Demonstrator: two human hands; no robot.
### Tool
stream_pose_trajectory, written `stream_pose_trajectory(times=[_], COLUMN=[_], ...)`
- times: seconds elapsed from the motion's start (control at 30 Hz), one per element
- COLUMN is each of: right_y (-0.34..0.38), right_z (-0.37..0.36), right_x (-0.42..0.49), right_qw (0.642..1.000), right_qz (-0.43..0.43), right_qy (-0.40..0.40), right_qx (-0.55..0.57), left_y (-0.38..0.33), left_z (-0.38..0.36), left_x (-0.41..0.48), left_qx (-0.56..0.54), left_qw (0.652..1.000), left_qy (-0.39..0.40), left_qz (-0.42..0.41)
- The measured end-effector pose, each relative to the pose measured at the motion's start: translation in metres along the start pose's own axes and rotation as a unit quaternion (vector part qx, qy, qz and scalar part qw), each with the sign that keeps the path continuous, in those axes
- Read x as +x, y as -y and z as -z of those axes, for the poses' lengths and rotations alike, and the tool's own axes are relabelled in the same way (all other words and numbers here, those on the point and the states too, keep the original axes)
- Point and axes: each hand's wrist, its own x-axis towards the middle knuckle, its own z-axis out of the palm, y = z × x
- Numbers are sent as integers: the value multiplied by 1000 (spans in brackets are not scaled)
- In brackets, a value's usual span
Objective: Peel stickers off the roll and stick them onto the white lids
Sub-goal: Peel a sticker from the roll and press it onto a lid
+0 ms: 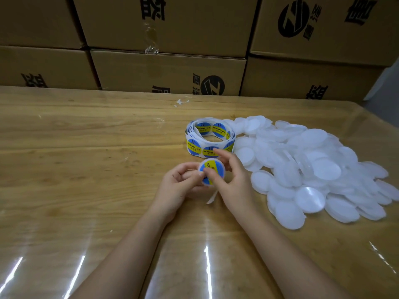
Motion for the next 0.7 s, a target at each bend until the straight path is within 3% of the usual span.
stream_pose_trajectory(times=[0.33,0.7], right_y=[-4,-6], right_z=[-2,0], right_x=[4,3], right_qw=[997,992], right_qz=[-5,-22], right_qy=[12,83], right_qx=[79,97], left_y=[-2,-3], left_z=[-2,4], left_x=[-2,3], left_qx=[17,-28], left_qw=[1000,999], left_qy=[24,-24], left_qz=[-8,14])
